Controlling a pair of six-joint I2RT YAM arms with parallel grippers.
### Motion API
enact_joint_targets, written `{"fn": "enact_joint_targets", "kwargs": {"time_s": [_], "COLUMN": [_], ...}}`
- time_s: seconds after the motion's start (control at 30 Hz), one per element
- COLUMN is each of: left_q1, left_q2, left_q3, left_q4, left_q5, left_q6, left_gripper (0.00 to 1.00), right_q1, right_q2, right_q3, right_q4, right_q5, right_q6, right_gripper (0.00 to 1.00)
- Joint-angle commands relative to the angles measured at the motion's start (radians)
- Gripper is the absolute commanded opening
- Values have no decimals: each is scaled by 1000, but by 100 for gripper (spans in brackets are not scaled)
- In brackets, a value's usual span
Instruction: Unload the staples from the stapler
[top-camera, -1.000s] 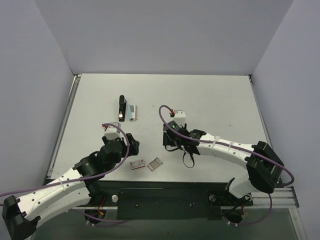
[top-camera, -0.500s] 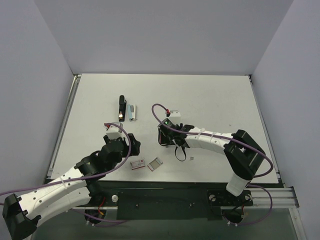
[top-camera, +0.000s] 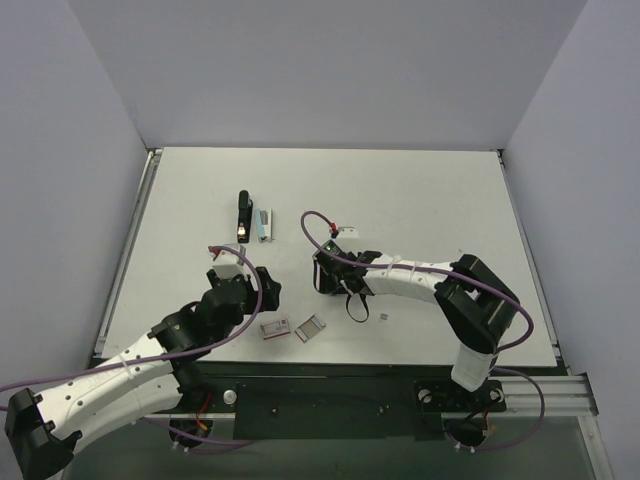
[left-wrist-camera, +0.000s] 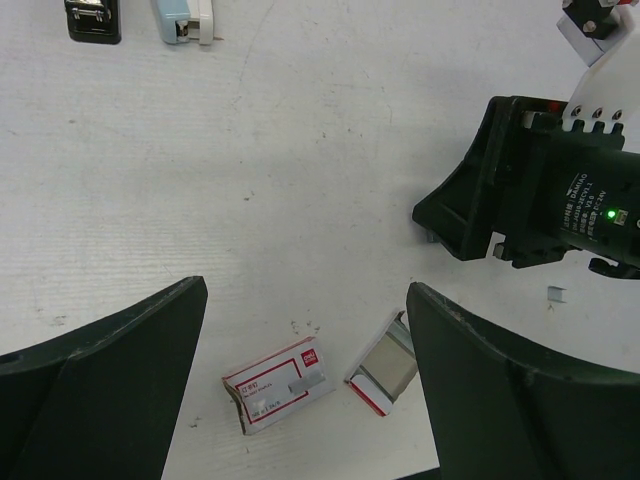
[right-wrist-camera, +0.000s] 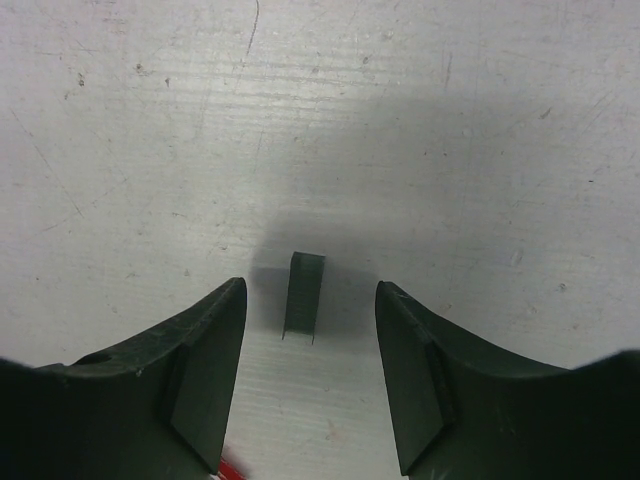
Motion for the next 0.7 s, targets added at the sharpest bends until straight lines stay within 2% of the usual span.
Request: {"fn": "enact_joint_targets", "kwargs": {"time_s": [0.0,0.47,0.67], "left_q1": [-1,-1,-1], "left_q2": [-19,-44,-52], "left_q3": [21,7,6], "left_q4": [46,33,27], "left_q5": [-2,1,0], "left_q6": [12,7,9], "left_gripper": [92,92,92], "right_q1": [3,27,36], "right_q2": [10,64,77], "right_q3": [33,89,100], "right_q4": [-27,-80,-106], "right_q5": [10,30,52], "right_q6": [37,87,99], "right_gripper": [49,40,31]}}
